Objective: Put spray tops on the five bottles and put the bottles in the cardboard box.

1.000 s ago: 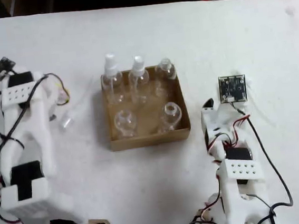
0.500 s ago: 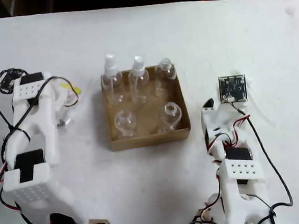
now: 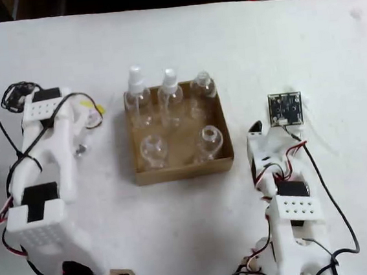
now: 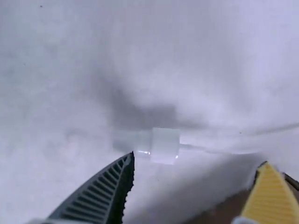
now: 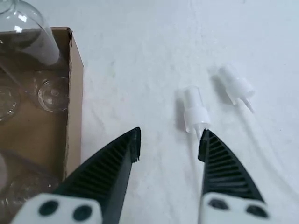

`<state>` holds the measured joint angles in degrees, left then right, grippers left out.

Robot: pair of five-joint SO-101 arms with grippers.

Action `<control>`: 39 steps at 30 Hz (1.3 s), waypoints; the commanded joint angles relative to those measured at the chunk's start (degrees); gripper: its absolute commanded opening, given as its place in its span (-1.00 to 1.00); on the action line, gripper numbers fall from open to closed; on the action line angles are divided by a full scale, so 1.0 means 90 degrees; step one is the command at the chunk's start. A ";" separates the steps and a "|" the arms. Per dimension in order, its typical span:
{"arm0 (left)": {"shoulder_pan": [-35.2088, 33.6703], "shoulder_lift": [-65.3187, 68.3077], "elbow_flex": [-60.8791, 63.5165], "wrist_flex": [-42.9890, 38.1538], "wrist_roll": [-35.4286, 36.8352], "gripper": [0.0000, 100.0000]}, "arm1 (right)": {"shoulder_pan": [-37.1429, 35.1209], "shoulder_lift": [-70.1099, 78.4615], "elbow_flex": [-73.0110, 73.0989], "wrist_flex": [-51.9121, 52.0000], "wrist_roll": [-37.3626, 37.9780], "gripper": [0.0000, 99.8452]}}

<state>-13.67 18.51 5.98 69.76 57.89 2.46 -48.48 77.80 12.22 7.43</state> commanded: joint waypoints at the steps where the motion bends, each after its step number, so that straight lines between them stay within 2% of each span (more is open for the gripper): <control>1: 0.0151 0.0366 -0.0352 -0.0166 0.0088 -0.27 | -0.0054 -0.0015 -0.0078 -0.0103 0.0078 -0.63; 5: 0.0093 0.0991 -0.0459 -0.0420 0.0088 -0.27 | -0.0054 -0.0024 -0.0078 -0.0103 0.0078 -0.63; 10: -0.0151 0.1148 -0.1182 0.0342 0.0068 -0.27 | -0.0054 -0.0034 -0.0078 -0.0103 0.0078 -0.63; 18: -0.0669 0.1158 -0.1250 0.0400 0.0088 -0.29 | -0.0054 -0.0044 -0.0078 -0.0103 0.0078 -0.63; 24: -0.0777 0.1167 -0.1241 0.0254 0.0010 -0.71 | -0.0054 -0.0044 -0.0078 -0.0103 0.0078 -0.63; 26: -0.0767 0.1177 -0.1241 0.0147 -0.0293 -0.80 | -0.0054 -0.0044 -0.0078 -0.0103 0.0078 -0.63; 28: -0.0767 0.1177 -0.1241 0.0107 -0.0508 -0.82 | -0.0054 -0.0044 -0.0078 -0.0103 0.0078 -0.63; 39: -0.0786 0.1128 -0.1309 0.0098 -0.0498 -0.83 | -0.0054 -0.0044 -0.0078 -0.0103 0.0078 -0.63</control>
<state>-20.18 29.58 -2.90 71.08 54.20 2.46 -48.48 77.80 12.22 7.43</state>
